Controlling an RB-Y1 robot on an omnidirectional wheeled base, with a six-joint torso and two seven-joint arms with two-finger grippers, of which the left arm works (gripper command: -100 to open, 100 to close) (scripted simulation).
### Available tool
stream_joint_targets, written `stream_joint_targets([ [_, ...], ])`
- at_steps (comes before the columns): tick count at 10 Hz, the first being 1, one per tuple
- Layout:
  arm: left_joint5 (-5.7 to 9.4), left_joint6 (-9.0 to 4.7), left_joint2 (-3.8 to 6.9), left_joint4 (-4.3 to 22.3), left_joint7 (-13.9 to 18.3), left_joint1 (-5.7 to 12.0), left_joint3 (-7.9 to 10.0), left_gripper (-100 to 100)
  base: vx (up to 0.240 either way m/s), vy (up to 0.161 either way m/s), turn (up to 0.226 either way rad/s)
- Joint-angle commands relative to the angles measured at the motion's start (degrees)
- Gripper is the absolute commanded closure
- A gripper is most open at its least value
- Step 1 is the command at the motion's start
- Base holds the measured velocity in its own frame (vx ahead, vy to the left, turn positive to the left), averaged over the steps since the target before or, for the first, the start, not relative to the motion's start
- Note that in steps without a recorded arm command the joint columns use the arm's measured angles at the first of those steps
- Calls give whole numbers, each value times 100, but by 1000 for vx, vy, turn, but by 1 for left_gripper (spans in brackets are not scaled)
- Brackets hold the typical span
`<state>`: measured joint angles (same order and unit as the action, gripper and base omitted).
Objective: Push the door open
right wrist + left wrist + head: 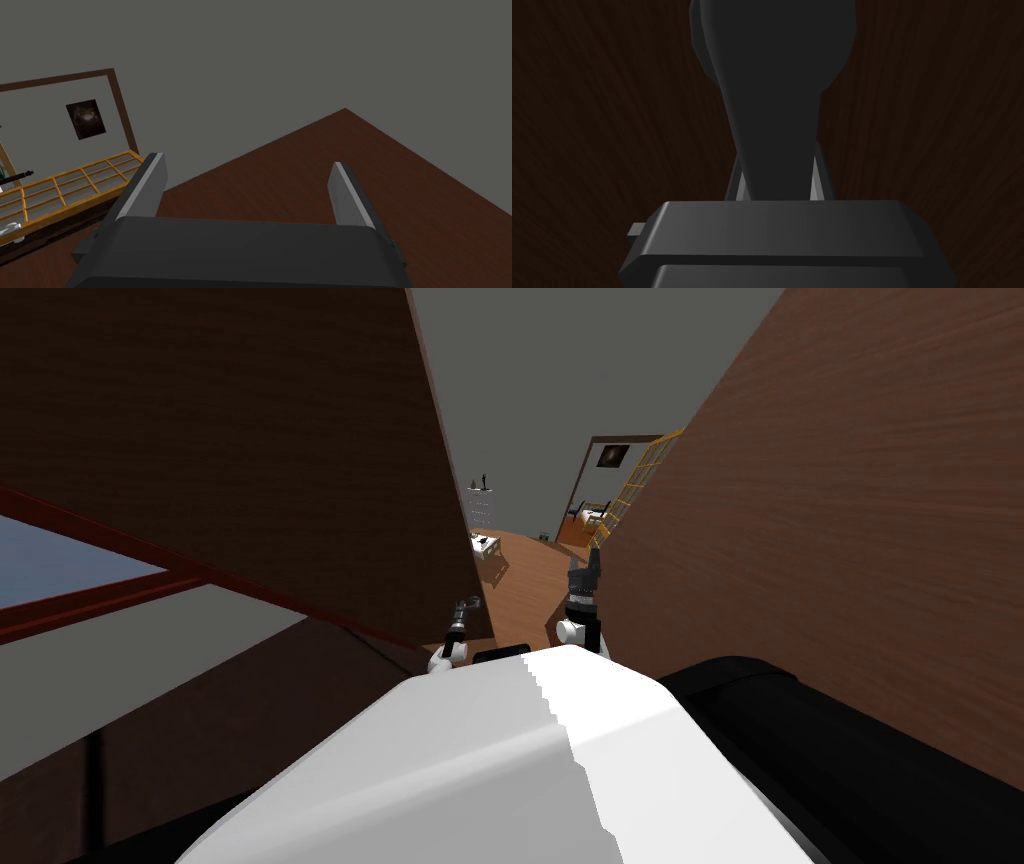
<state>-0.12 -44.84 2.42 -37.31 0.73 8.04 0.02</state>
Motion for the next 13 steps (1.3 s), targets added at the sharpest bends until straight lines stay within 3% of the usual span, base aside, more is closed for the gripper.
stream_joint_targets([
  [1, 45, 8, -62, -31, -40, 10, 92, 100, 154, -127, 66],
  [4, 115, 14, -170, -18, -99, 23, 238, 100, 149, -101, 64],
  [6, 177, -2, -20, -2, -176, 17, 368, 100, 79, -23, 53],
  [8, 211, -6, -24, -7, -254, 19, 435, 100, 174, -58, 62],
  [10, 262, -11, -72, -16, -373, 22, 537, 100, 185, -87, 78],
  [13, 339, -19, -237, -28, -552, 27, 690, 100, 191, -67, 83],
])
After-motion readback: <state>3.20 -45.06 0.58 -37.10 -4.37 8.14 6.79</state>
